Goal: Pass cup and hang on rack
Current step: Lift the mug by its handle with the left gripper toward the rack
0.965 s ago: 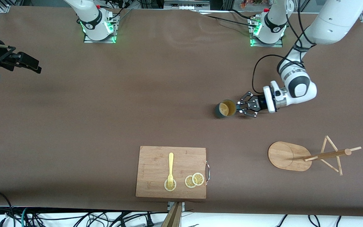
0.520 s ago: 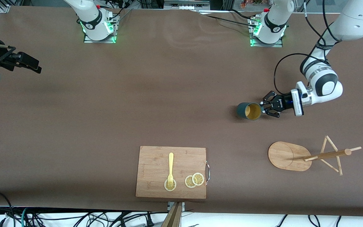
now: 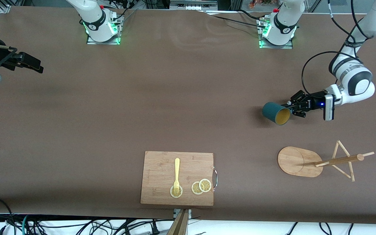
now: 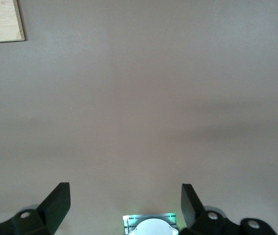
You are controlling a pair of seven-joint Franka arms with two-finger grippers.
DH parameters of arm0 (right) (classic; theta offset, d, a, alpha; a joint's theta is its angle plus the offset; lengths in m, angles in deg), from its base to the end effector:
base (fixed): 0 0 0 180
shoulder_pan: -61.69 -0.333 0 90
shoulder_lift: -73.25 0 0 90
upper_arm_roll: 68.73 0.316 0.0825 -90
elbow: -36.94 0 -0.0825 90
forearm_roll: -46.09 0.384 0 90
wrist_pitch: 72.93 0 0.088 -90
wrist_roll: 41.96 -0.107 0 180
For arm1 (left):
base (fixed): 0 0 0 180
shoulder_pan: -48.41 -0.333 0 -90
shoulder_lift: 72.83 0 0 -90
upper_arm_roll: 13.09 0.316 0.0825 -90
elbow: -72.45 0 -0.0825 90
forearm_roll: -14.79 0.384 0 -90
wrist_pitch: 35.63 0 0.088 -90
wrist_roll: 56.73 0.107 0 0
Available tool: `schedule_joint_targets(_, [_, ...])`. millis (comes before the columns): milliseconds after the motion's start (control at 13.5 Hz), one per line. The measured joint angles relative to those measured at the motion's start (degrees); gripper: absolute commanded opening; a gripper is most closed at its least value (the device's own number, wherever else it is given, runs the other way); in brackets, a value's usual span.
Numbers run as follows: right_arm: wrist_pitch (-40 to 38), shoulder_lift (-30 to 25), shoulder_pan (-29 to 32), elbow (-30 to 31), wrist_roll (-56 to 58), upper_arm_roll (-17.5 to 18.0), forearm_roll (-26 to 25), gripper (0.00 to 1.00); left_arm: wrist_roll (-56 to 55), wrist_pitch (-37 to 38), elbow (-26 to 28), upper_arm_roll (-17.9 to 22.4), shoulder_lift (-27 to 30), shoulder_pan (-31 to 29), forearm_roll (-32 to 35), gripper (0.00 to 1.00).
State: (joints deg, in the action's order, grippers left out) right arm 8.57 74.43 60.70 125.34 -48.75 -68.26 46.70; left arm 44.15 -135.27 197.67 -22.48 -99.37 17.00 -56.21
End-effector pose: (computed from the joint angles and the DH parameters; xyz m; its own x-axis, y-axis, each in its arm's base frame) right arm 0.5443 0.0151 0.6142 0.9858 -0.0916 -0.1408 -0.0916 -0.9958 0.0059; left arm 0.4924 0.1036 0.1827 0.7797 -0.0002 0.6262 -0.5979 -0.2971 0.7445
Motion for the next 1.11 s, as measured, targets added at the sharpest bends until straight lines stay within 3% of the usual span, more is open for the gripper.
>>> schedule_joint_targets(371, [0.1, 0.0, 0.0, 0.0, 0.0, 0.0, 0.0, 1.0, -27.5, 9.2, -6.8, 0.2, 0.5, -5.3, 6.6, 0.1])
schedule_joint_targets(742, [0.2, 0.0, 0.0, -0.1, 0.0, 0.0, 0.0, 1.0, -55.1, 14.6, -13.6, 0.0, 0.7, -5.7, 7.3, 0.1])
schedule_joint_targets(1113, [0.4, 0.0, 0.0, -0.1, 0.0, 0.1, 0.0, 1.0, -78.2, 19.0, -22.2, 0.1, 0.7, -6.2, 13.2, 0.1])
